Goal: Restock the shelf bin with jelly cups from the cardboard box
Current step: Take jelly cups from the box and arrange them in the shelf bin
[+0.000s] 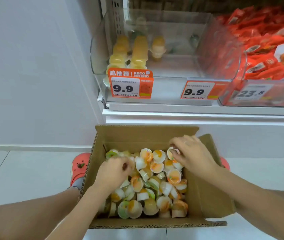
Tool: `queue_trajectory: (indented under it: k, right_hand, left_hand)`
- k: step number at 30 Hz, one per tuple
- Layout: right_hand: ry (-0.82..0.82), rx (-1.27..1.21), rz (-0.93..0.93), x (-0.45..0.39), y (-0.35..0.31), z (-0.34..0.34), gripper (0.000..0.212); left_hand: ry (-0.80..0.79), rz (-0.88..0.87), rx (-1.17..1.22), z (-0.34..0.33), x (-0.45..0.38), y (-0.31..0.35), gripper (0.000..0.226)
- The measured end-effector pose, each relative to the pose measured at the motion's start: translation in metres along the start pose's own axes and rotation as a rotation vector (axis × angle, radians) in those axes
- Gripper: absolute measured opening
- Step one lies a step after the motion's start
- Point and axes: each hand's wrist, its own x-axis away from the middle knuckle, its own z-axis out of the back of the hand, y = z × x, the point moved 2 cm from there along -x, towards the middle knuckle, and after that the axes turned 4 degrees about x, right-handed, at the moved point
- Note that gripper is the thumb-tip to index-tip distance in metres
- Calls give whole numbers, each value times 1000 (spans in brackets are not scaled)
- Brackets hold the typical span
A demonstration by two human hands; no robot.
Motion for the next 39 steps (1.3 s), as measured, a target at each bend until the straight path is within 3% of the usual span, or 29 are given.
queue_trajectory:
  k: [2, 4, 7, 11, 14, 19, 27, 29, 33, 36, 39]
  right_hand:
    - [-317, -31, -72, 22, -3, -35, 13]
    - [-588, -68, -192, 39, -5, -69, 18]
    - [-781, -201, -381, 51, -9, -111, 27]
    - [-798, -159, -268, 49, -13, -149, 37]
    - [-843, -58, -193, 48, -18, -167, 40]
    - [-834, 43, -227, 64, -33, -194, 49]
    - [-699, -206, -314, 80, -36, -187, 53]
    - [-693, -259, -336, 88, -36, -183, 55]
    - [-687, -350, -369, 91, -32, -179, 54]
    - [-649, -463, -446, 90, -29, -178, 52]
    - [-596, -635, -574, 92, -27, -176, 46]
  left_hand:
    - [-408, 161, -34, -34, 4, -29, 23]
    - [-710, 258, -139, -59, 10, -51, 37]
    - [-863, 329, -286, -86, 13, -72, 40]
    - [-807, 367, -230, -110, -3, -84, 20]
    - [-799, 402, -172, -119, -11, -87, 31]
    - [-742, 497, -130, -135, 4, -101, 29]
    - [-753, 553, -72, -155, 28, -95, 14]
    - [-770, 557, -22, -160, 30, -90, 21]
    - [-689, 583, 21, -159, 25, -90, 26]
    - [-619, 617, 39, -156, 21, -92, 9]
    - [-530, 631, 26, -151, 19, -90, 32]
